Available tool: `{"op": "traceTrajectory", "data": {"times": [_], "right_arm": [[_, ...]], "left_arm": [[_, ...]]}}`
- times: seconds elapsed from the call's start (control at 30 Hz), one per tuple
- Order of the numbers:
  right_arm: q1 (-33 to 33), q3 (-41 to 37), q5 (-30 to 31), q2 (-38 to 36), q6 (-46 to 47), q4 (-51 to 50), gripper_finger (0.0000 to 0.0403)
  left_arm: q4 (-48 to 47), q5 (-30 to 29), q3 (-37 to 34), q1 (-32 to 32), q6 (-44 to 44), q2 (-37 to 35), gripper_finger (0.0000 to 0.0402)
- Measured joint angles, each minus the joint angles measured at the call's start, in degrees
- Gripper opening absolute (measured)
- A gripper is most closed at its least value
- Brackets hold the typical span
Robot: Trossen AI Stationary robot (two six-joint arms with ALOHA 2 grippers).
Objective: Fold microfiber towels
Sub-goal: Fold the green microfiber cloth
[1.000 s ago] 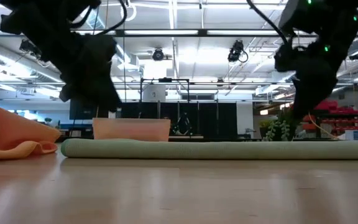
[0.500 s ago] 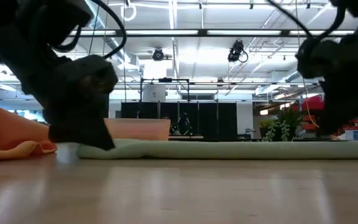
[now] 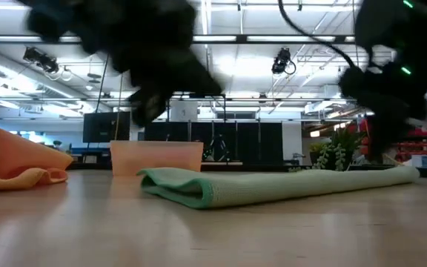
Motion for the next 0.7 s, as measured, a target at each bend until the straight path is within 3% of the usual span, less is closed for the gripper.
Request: {"op": "traceTrajectory", "data": {"times": [0.1,0.23,0.4,0.6,0.7], "right_arm": [[-2.29,1.89,0.54,-4.91,-5.17,-0.61,0.0003],[0.8,4.4,0.93,-8.86,-4.46,4.33,0.0002],[8.16,4.44,3.39,-2.31,2.33,21.6,0.0002],[11.14,8.45,3.51,13.74,6.28,36.99,0.0002],[11.83,14.53,2.52,21.6,5.38,36.98,0.0002]], "left_arm": [[-5.33,0.89,5.12,3.73,7.67,-2.58,0.0026],[-26.11,0.9,10.26,7.21,13.37,-6.61,0.0007],[-37.95,3.59,9.01,6.8,16.05,-7.35,0.0011],[-33.26,5.97,0.68,1.0,16.02,-7.06,0.0007],[-24.89,1.82,-3.77,-3.42,15.75,-7.06,0.0005]]}}
